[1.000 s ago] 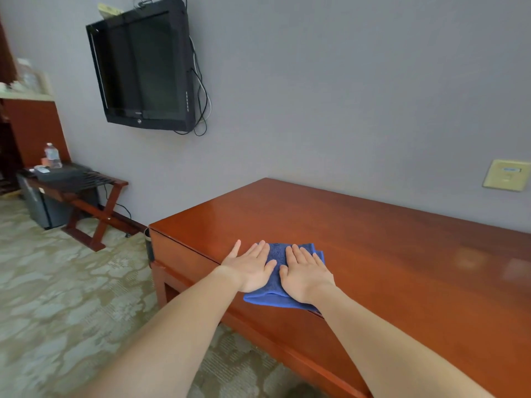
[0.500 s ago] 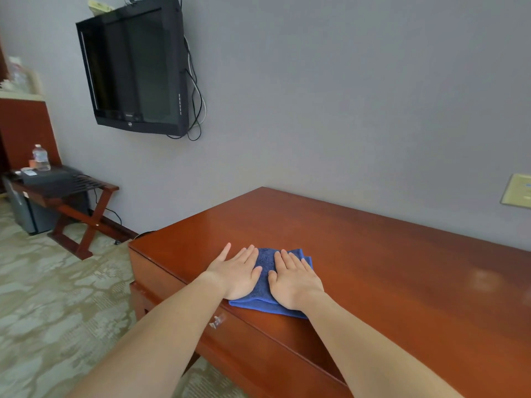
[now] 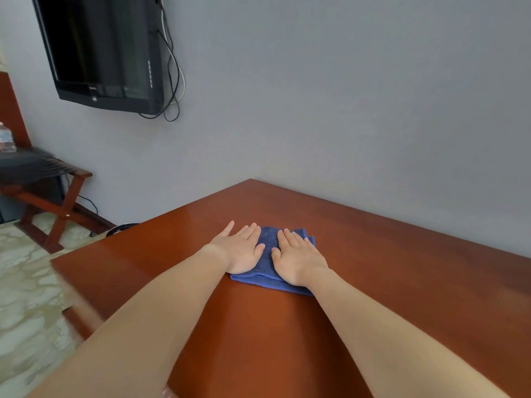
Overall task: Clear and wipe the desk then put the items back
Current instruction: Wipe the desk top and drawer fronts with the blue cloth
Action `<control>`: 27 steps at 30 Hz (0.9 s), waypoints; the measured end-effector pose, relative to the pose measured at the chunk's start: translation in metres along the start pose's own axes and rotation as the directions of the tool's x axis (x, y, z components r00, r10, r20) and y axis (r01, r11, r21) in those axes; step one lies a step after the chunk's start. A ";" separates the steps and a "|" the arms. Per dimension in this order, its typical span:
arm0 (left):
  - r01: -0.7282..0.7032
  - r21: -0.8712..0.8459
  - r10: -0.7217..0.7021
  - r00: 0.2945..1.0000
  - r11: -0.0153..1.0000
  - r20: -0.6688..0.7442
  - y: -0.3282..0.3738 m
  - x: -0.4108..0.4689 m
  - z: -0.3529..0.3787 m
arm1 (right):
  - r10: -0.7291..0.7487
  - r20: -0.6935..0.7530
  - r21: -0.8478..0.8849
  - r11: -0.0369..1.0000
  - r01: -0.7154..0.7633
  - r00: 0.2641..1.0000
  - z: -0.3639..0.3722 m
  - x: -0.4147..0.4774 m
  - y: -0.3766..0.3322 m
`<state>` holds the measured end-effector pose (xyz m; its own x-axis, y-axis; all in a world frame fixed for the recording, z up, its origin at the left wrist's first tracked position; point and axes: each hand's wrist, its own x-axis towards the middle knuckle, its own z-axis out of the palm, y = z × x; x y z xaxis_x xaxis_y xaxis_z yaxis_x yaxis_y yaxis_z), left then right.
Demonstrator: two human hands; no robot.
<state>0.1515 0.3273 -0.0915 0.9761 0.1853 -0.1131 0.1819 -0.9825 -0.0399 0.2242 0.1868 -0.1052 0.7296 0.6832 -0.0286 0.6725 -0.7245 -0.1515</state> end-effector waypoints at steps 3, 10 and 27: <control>-0.004 -0.009 0.004 1.000 1.000 0.001 0.001 0.036 -0.005 | 0.004 0.003 -0.006 1.000 -0.004 1.000 -0.004 0.031 0.021; 0.005 -0.009 -0.005 1.000 1.000 -0.001 0.003 0.118 -0.016 | 0.002 -0.003 -0.024 1.000 -0.002 1.000 -0.014 0.104 0.066; 0.006 0.026 -0.006 1.000 1.000 -0.001 0.014 0.211 -0.030 | -0.004 -0.025 -0.023 1.000 0.003 1.000 -0.026 0.179 0.126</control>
<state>0.3632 0.3516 -0.0865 0.9751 0.1914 -0.1119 0.1848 -0.9805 -0.0662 0.4429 0.2156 -0.1033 0.7298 0.6837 -0.0036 0.6776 -0.7240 -0.1289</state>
